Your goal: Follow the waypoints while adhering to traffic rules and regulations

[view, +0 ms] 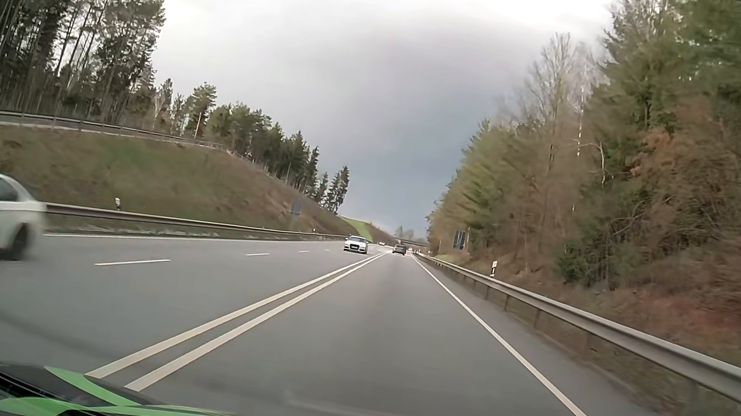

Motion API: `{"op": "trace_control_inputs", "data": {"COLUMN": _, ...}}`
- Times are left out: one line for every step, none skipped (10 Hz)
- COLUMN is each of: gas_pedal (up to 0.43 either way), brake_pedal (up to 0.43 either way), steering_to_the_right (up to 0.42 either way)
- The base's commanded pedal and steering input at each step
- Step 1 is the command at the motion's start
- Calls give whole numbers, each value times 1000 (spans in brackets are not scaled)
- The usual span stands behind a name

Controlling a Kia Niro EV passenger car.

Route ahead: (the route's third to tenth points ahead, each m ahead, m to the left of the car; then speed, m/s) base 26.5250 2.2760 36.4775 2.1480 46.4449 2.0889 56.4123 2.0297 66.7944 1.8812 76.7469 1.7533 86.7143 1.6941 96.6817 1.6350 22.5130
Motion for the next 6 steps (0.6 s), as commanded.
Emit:
{"op": "trace_control_inputs", "data": {"gas_pedal": 169, "brake_pedal": 0, "steering_to_the_right": -3}}
{"op": "trace_control_inputs", "data": {"gas_pedal": 169, "brake_pedal": 0, "steering_to_the_right": -2}}
{"op": "trace_control_inputs", "data": {"gas_pedal": 169, "brake_pedal": 0, "steering_to_the_right": 0}}
{"op": "trace_control_inputs", "data": {"gas_pedal": 169, "brake_pedal": 0, "steering_to_the_right": 1}}
{"op": "trace_control_inputs", "data": {"gas_pedal": 169, "brake_pedal": 0, "steering_to_the_right": 1}}
{"op": "trace_control_inputs", "data": {"gas_pedal": 169, "brake_pedal": 0, "steering_to_the_right": 1}}
